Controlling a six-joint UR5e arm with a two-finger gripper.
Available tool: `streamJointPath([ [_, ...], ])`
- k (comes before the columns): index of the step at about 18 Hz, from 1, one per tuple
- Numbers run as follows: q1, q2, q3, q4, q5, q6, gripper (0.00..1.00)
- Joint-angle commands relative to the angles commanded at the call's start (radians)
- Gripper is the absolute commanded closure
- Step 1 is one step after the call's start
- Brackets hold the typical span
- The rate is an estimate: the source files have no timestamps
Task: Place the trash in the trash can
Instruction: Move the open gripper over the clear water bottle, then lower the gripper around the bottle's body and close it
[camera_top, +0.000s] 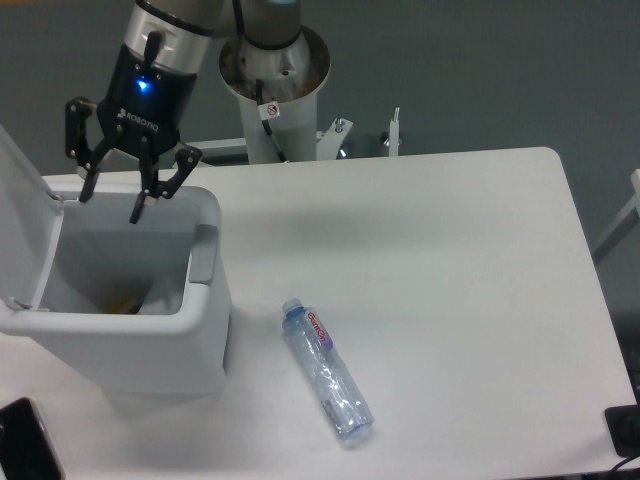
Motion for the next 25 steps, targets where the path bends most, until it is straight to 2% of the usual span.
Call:
streamJointPath([
  [2, 0.061, 0.0, 0.008, 0.003, -0.002, -0.158, 0.0],
  [3, 0.098, -0.002, 0.02, 0.003, -0.002, -0.192, 0.0],
  [6, 0.198, -0.026, 0.054, 0.003, -0.005, -0.2, 0.0],
  [9, 0.247, -0.11, 0.069, 0.008, 0.003, -0.198, 0.0],
  [11, 0.261, -0.188, 0.11, 0.021, 0.021, -0.194, 0.0],
  [13, 0.258, -0.311, 0.167, 0.021, 0.147, -0.188, 0.0],
  [14, 0.257, -0.345, 0.175, 0.024, 0.178, -0.188, 0.0],
  [16, 0.257, -0.397, 0.18, 0.034, 0.205, -0.16, 0.0],
  [18, 0.253, -0.475, 0.178, 0.052, 0.231, -0.09, 0.0],
  [22, 0.191, -0.581, 0.181, 0.057, 0.325, -0.079, 0.0],
  [23, 0.177, -0.622, 0.207, 0.061, 0.346, -0.08, 0.0],
  [25, 0.151, -0.664, 0.241, 0.061, 0.368, -0.08, 0.0],
])
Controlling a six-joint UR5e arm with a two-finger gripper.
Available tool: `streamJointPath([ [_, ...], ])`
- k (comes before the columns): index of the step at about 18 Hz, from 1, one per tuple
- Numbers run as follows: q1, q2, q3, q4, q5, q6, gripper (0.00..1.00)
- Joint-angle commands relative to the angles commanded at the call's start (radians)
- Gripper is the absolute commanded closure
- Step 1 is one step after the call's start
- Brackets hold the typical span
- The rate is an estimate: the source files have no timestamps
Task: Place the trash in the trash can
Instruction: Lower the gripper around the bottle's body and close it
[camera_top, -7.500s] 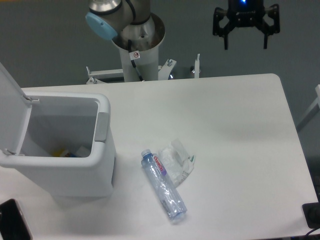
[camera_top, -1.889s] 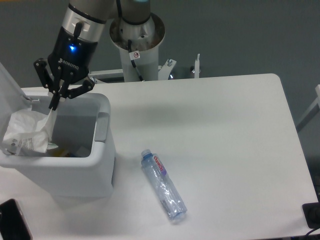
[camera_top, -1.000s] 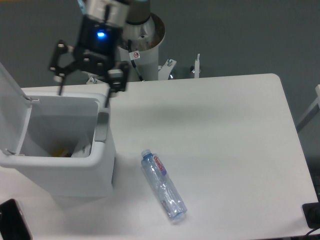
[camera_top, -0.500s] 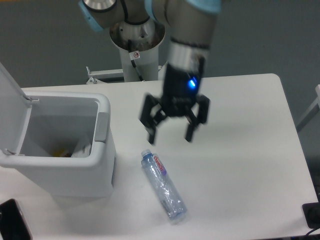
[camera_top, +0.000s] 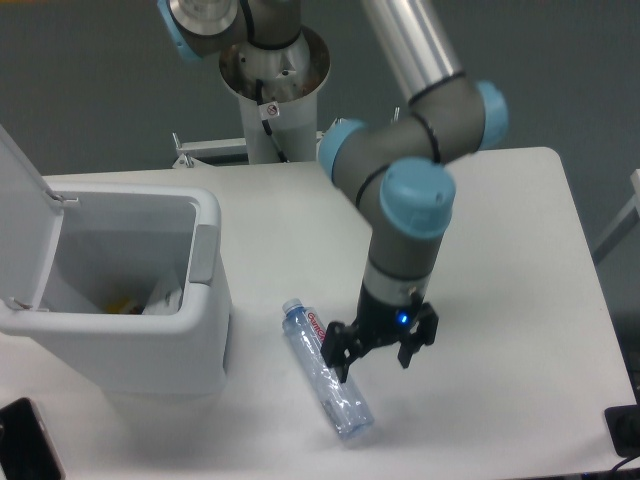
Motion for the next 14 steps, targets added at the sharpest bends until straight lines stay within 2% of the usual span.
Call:
streamJointPath([
  [2, -0.009, -0.04, 0.008, 0.008, 0.003, -0.002, 0.0],
  [5, -0.011, -0.055, 0.006, 0.035, 0.005, -0.006, 0.0],
  [14, -0.017, -0.103, 0.011, 0.037, 0.055, -0.077, 0.0],
])
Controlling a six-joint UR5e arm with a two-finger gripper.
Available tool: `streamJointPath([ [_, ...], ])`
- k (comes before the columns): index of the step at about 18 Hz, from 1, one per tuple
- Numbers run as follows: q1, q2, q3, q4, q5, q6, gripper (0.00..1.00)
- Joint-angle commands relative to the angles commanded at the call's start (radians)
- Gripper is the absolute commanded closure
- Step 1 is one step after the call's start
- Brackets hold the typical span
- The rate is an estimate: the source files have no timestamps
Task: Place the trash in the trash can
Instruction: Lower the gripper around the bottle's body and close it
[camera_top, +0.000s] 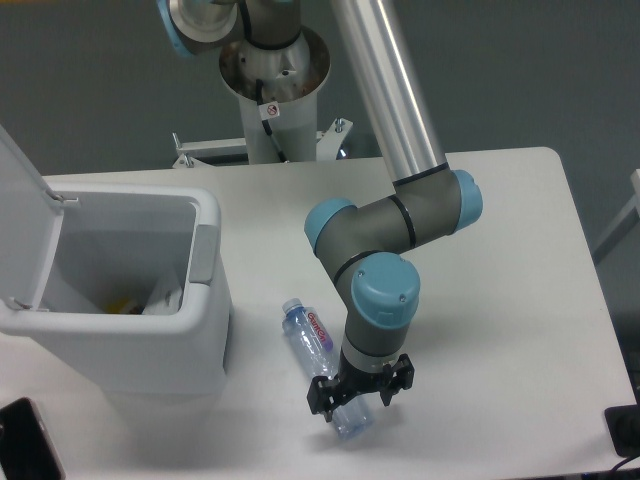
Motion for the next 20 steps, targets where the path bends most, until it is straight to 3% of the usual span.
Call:
streamJointPath([
  [8, -0.015, -0.012, 0.006, -0.002, 0.026, -0.003, 0.01],
  [11, -0.023, -0.009, 0.005, -0.002, 0.046, -0.003, 0.33],
  [13, -0.023, -0.008, 0.005, -0.002, 0.046, -0.003, 0.41],
  [20, -0.023, 0.0, 0.006, -0.002, 0.046, -0.003, 0.43],
])
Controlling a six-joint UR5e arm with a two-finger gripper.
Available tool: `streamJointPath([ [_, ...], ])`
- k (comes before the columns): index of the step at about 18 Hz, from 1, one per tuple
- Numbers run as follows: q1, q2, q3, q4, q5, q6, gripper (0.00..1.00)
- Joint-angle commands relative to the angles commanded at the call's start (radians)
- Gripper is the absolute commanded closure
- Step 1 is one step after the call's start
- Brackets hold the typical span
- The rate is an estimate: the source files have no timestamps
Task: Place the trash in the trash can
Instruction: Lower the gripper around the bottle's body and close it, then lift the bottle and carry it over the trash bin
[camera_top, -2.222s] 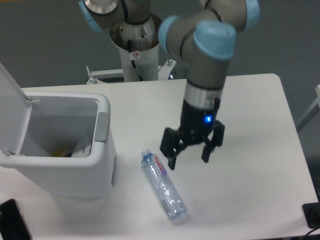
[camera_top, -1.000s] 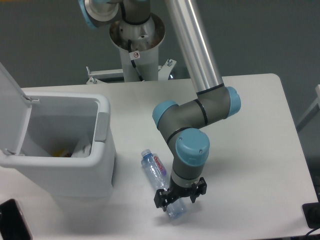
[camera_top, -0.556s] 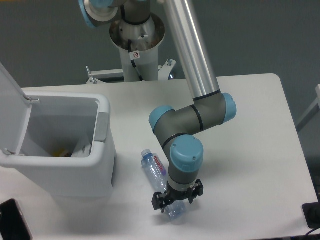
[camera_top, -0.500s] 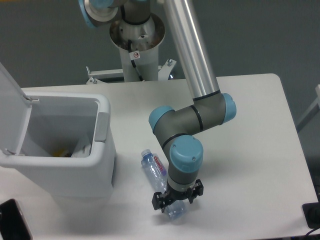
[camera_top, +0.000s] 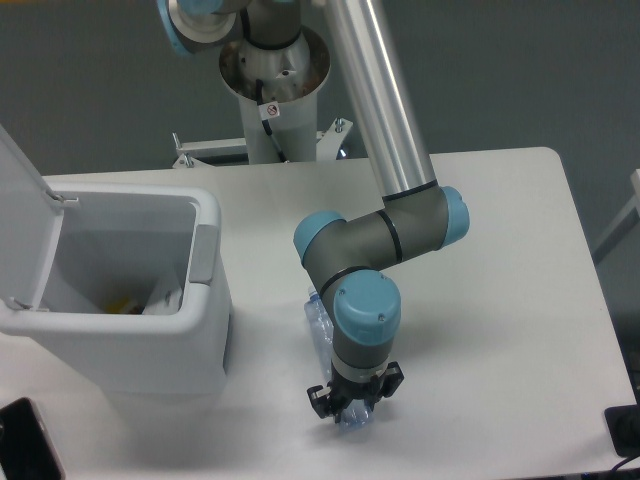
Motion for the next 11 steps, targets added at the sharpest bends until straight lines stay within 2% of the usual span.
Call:
streamJointPath([
  [4, 0.002, 0.012, 0.005, -0.002, 0.0, 0.0, 0.43],
  [7, 0.006, 0.058, 0.012, -0.002, -0.006, 0.006, 0.43],
  [11, 0.035, 0.138, 0.078, 0.0, -0.043, 0.0, 0.43],
])
